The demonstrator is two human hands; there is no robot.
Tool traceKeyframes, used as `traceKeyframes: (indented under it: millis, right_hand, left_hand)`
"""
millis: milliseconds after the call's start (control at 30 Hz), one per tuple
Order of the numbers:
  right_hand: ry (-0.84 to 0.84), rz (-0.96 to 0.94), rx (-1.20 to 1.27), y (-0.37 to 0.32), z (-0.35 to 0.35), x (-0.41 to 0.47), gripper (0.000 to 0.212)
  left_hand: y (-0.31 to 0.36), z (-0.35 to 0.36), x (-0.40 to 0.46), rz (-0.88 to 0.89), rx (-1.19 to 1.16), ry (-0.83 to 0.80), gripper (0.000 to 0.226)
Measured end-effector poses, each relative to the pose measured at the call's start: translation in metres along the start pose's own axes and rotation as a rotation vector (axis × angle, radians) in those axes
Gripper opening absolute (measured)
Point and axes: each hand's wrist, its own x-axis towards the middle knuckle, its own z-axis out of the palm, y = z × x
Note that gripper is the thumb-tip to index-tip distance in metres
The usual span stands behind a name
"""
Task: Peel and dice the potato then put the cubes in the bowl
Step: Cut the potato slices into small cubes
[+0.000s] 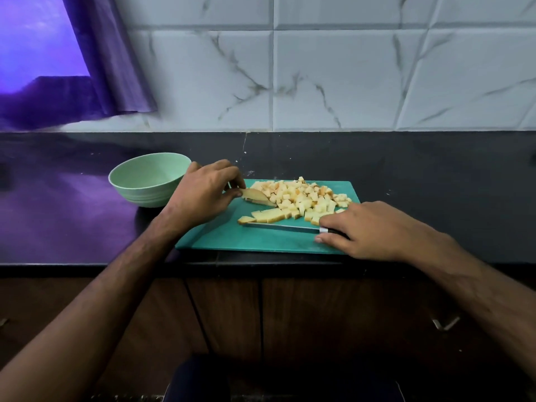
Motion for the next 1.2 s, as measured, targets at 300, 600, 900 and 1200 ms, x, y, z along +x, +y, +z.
traceKeyframes:
  millis: [300,600,900,1200]
  right_hand:
    - [0.084,0.108,0.137,0.001,0.005,0.033,0.041]
    - [-0.009,0.107,0.091,0.011,-0.007,0.003,0.040]
    - [0.006,0.165,0.193,0.003,-0.004,-0.009,0.039]
    - [-0.107,0.110,0.170,-0.001,-0.016,-0.028,0.037]
  left_hand:
    - [0.007,-0.012,-0.025,0.058,-0.100,0.164,0.007]
    - [0.018,-0.001,-0.044,0.287,-0.134,-0.026,0.014]
    - [0.018,-0.001,-0.044,0.047,-0.451,-0.137,0.030]
    - [0.022,-0.007,-0.025,-0.001,-0.634,-0.318,0.037]
